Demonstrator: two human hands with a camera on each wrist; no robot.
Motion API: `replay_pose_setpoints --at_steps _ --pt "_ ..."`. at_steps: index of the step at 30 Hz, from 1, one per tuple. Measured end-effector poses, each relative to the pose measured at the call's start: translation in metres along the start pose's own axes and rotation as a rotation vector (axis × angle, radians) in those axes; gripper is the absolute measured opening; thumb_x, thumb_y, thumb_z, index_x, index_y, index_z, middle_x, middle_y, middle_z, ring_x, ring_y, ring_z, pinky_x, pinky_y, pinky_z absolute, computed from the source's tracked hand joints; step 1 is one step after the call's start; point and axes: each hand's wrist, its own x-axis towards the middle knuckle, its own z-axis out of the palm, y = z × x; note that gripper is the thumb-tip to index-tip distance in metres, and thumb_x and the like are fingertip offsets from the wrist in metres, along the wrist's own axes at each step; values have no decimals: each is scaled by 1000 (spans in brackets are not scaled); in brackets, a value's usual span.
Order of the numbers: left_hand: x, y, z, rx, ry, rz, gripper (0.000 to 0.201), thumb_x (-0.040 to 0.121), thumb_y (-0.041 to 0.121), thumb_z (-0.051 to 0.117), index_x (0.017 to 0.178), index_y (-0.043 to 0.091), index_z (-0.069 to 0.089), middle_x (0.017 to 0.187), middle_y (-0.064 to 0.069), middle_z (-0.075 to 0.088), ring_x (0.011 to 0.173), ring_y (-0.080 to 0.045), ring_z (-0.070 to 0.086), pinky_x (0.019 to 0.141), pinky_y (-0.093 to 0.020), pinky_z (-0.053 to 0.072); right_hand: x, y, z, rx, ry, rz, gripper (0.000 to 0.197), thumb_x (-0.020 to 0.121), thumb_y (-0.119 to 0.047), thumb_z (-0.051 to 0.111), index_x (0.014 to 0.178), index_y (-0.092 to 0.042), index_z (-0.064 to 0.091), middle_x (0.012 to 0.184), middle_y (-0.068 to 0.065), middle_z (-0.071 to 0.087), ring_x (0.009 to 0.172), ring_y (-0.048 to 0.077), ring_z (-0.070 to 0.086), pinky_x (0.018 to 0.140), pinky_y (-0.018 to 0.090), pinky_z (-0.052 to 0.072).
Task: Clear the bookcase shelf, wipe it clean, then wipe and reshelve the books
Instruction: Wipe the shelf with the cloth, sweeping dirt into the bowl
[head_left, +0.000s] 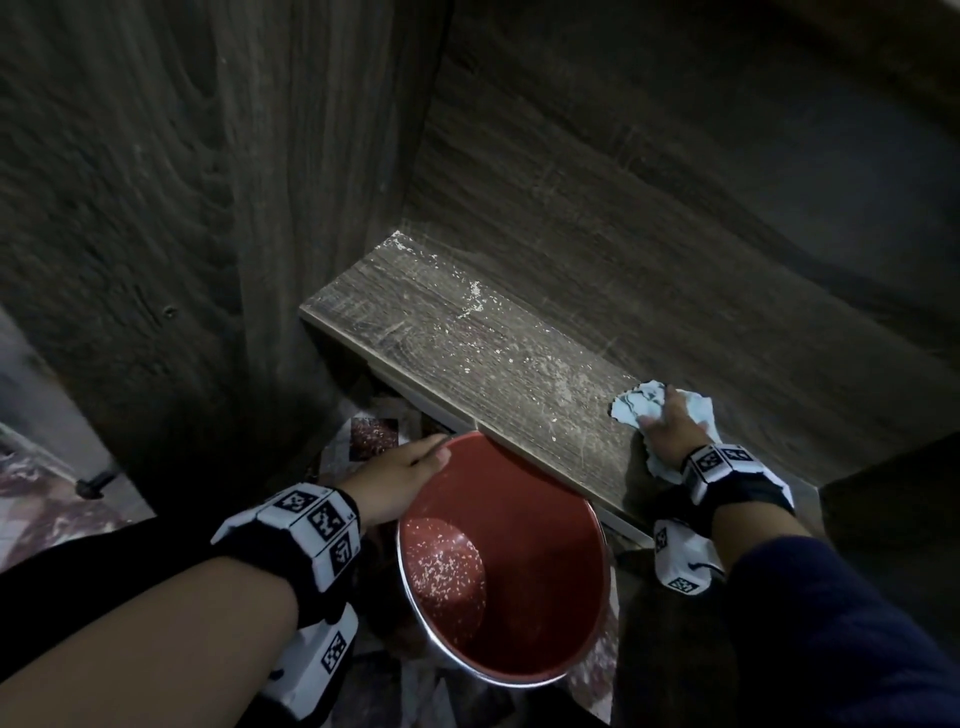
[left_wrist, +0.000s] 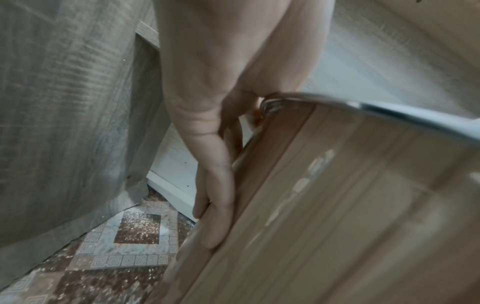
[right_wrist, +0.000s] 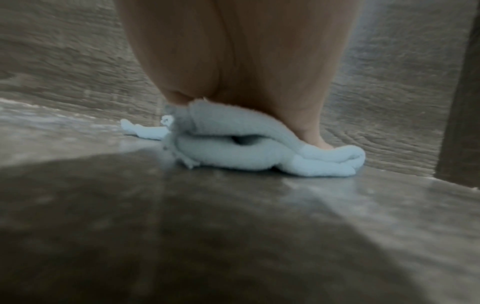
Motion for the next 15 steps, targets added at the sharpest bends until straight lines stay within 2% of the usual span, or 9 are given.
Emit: replay_pose_setpoints --at_steps 3,5,7,9,11,13,15 --pt "1 -1 -2 16 15 16 47 101 45 37 146 31 41 143 8 48 129 -14 48 109 -26 33 -10 -16 3 -21 -48 -85 64 101 -31 42 154 -27 6 159 17 14 148 34 2 116 41 18" --pt "0 2 -3 28 37 14 47 102 43 37 146 29 40 144 9 46 132 -13 44 102 -18 30 -13 -29 6 -50 -74 -168 63 101 -31 42 154 -29 6 159 17 13 147 35 7 116 42 21" --pt "-2 7 -4 33 48 16 45 102 41 37 146 29 41 145 7 46 131 -12 44 95 -16 29 -11 -41 12 -96 -91 -272 61 101 -33 42 152 -33 9 159 11 17 147 34 11 116 49 20" --pt "-5 11 -6 7 53 18 43 103 39 36 145 30 41 144 11 42 128 -11 42 91 -15 30 -13 -50 18 -181 -111 -359 59 101 -36 41 151 -37 11 160 2 16 148 29 6 115 57 14" --pt "-7 13 -8 15 60 32 40 104 34 33 144 30 39 137 18 31 126 -7 33 83 -11 27 -20 -55 23 -198 -151 -440 58 101 -35 41 150 -39 12 161 -6 13 149 25 -2 115 60 8" --pt "-4 12 -10 15 66 44 40 105 32 33 144 28 40 139 15 36 127 -4 29 78 -8 20 -30 -55 26 -200 -181 -519 56 101 -32 41 150 -40 15 160 -10 12 149 22 -6 115 61 1" --pt "0 9 -11 26 71 54 40 105 30 34 143 26 43 129 14 43 119 -2 30 74 -4 19 -43 -54 28 -214 -212 -596 53 102 -27 40 149 -40 18 160 -14 11 148 20 -7 114 61 -5"
